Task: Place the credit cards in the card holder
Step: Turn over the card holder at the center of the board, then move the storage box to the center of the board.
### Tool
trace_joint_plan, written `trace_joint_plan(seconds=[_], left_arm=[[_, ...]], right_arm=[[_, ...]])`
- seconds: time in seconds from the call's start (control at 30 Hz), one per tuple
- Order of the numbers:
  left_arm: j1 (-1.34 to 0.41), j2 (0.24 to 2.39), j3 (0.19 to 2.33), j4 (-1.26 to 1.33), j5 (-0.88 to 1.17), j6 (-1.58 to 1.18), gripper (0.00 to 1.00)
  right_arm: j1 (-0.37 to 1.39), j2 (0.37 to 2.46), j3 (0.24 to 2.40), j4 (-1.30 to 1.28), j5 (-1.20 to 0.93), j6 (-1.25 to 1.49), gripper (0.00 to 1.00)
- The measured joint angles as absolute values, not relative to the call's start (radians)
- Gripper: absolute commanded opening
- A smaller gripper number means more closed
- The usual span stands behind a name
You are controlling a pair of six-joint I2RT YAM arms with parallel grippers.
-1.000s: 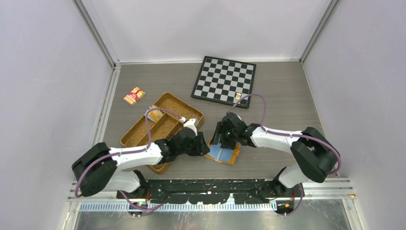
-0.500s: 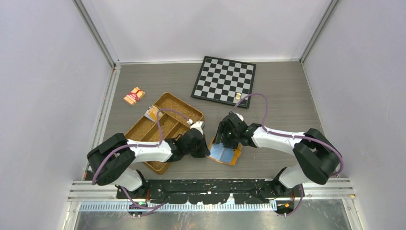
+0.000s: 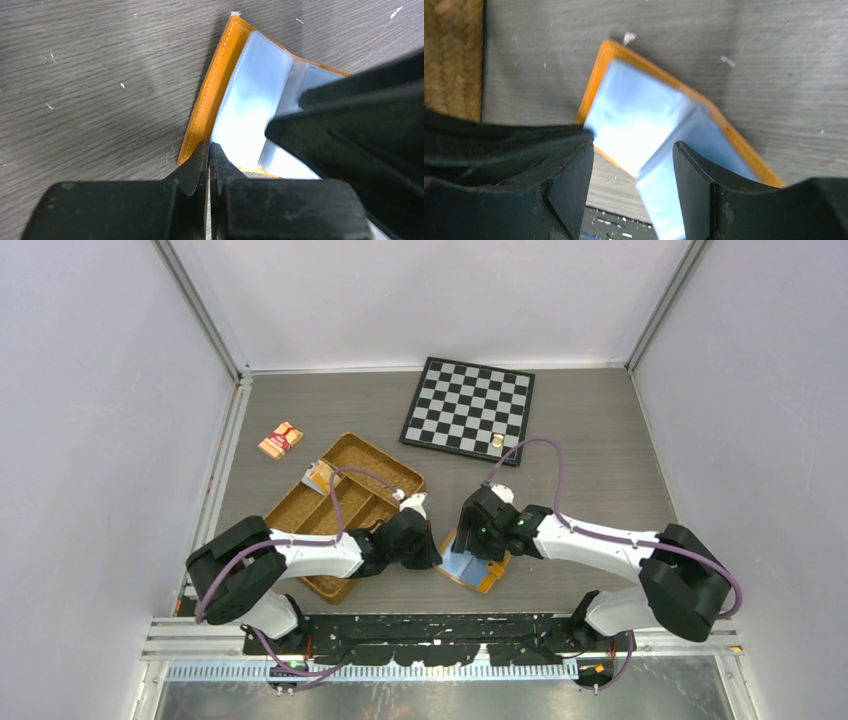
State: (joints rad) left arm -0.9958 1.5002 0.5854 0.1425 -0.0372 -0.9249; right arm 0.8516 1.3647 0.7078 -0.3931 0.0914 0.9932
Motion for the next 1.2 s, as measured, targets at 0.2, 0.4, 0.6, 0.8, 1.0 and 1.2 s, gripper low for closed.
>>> trace_joint_plan(seconds=[0.2, 0.4, 0.6, 0.8, 1.0, 1.2], left_arm=[[-0.998, 1.494, 0.585, 0.13, -0.054, -0.936, 0.0], [-1.0, 1.486, 0.585, 0.115, -0.063, -0.939, 0.0], [-1.0, 1.476, 0.579, 0.114, -0.063, -0.941, 0.0], [-1.001, 1.422, 0.532, 0.121, -0.055, -0.954, 0.0], [-1.001, 1.34, 0.516, 0.096, -0.042, -0.954, 0.23], [-1.001, 1.189, 0.522, -0.016, -0.044, -0.928, 0.45]], right_arm=[[0.936, 1.296, 0.695, -0.466, 0.123, 1.023, 0.59], [0.967, 1.303, 0.695, -0.544, 0.176, 1.053, 0.56], [0.967, 1.37, 0.715, -0.58, 0.231, 1.071, 0.56], [0.963, 1.414, 0.743, -0.56, 0.252, 1.05, 0.56], [0.938, 1.461, 0.781, -0.542, 0.272, 0.958, 0.56], [0.928, 1.478, 0.813, -0.571, 0.266, 0.863, 0.63]])
